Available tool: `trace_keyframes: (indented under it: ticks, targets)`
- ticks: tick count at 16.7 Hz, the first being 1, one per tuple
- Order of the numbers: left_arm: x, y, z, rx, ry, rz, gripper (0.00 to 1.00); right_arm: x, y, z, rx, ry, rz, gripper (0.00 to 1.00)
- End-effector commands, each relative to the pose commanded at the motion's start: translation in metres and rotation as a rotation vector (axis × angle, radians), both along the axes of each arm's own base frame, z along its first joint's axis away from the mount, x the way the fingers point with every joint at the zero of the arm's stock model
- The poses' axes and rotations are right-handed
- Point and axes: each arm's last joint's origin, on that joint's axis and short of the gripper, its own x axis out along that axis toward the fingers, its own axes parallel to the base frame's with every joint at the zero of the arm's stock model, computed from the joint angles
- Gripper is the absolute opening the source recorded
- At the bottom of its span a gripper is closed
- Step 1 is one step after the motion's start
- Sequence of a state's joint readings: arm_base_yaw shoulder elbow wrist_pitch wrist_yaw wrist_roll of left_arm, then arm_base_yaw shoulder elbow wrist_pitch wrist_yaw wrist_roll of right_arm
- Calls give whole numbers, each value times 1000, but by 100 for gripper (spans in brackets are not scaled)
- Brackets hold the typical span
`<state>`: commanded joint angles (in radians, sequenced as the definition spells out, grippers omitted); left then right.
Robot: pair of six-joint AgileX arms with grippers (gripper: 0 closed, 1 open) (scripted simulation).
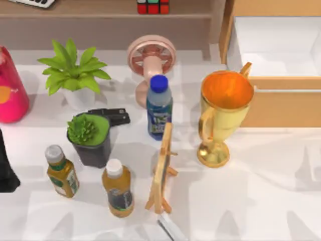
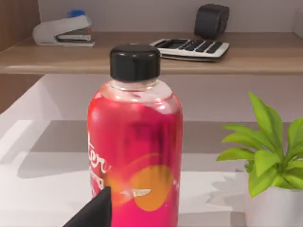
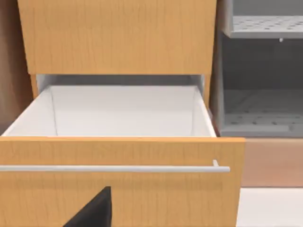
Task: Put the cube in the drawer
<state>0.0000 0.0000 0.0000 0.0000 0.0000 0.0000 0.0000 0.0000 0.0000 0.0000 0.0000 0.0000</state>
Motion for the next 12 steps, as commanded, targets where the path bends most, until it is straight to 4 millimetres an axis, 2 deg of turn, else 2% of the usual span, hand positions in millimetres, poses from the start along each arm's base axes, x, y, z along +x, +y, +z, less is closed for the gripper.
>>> trace_keyframes:
  ticks: [3,6,9,12]
  targets:
    - [0,0,0,0,0,0,100,0,0,2,0,1,0,100]
    - [0,0,0,0,0,0,100,3,2,16,2,15,-1,100]
    - [0,0,0,0,0,0,100,14,8,44,2,38,-1,100]
    - [0,0,0,0,0,0,100,37,19,81,4,55,0,100]
